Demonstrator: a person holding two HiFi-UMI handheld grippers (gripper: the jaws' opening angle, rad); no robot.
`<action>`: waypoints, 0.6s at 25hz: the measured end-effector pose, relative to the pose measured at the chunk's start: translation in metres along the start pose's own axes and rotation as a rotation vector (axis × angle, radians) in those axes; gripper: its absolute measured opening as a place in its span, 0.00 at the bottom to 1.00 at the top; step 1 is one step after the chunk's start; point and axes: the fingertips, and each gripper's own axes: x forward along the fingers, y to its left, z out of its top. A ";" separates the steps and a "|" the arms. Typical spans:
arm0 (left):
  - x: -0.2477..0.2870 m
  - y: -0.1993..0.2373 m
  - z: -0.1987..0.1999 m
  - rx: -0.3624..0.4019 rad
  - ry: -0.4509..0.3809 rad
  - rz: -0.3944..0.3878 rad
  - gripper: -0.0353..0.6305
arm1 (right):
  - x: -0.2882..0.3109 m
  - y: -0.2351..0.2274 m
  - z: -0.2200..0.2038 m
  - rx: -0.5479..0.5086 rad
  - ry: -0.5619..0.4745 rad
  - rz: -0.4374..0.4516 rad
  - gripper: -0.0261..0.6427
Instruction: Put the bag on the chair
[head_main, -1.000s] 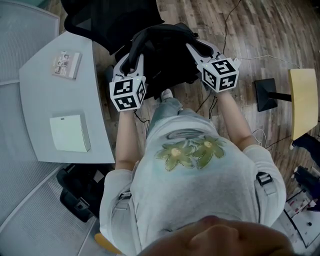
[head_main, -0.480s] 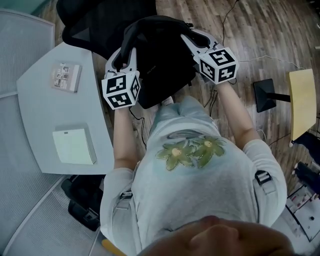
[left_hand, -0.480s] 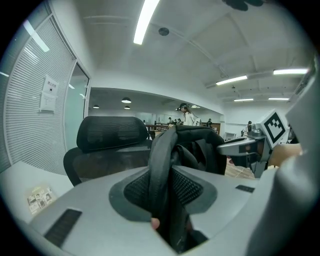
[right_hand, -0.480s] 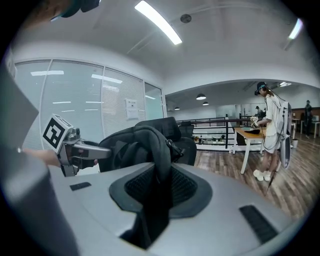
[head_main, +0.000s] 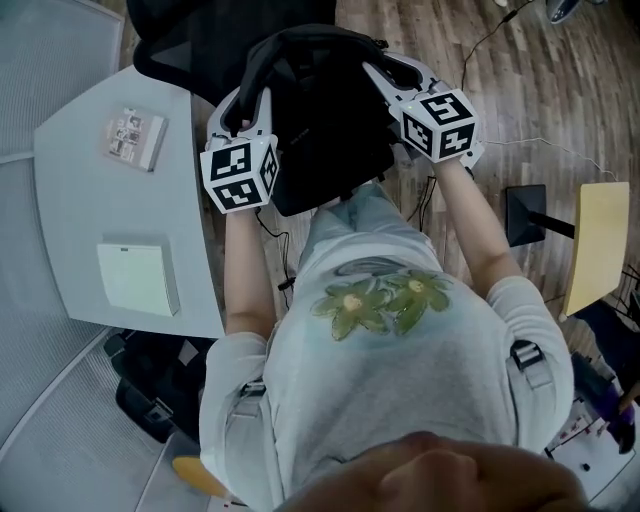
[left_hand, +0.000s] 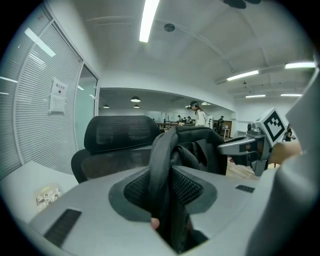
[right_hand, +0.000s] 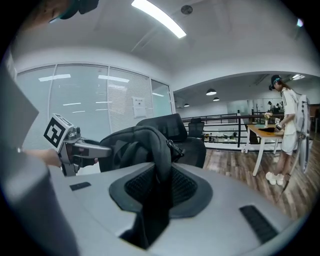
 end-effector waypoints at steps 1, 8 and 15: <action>0.001 0.002 0.001 -0.001 0.002 0.011 0.26 | 0.005 -0.001 0.001 -0.002 0.003 0.012 0.17; 0.013 0.015 0.009 -0.007 0.002 0.079 0.26 | 0.030 -0.011 0.009 -0.004 0.010 0.087 0.18; 0.023 0.026 0.014 -0.010 0.011 0.115 0.26 | 0.053 -0.020 0.015 -0.002 0.016 0.132 0.18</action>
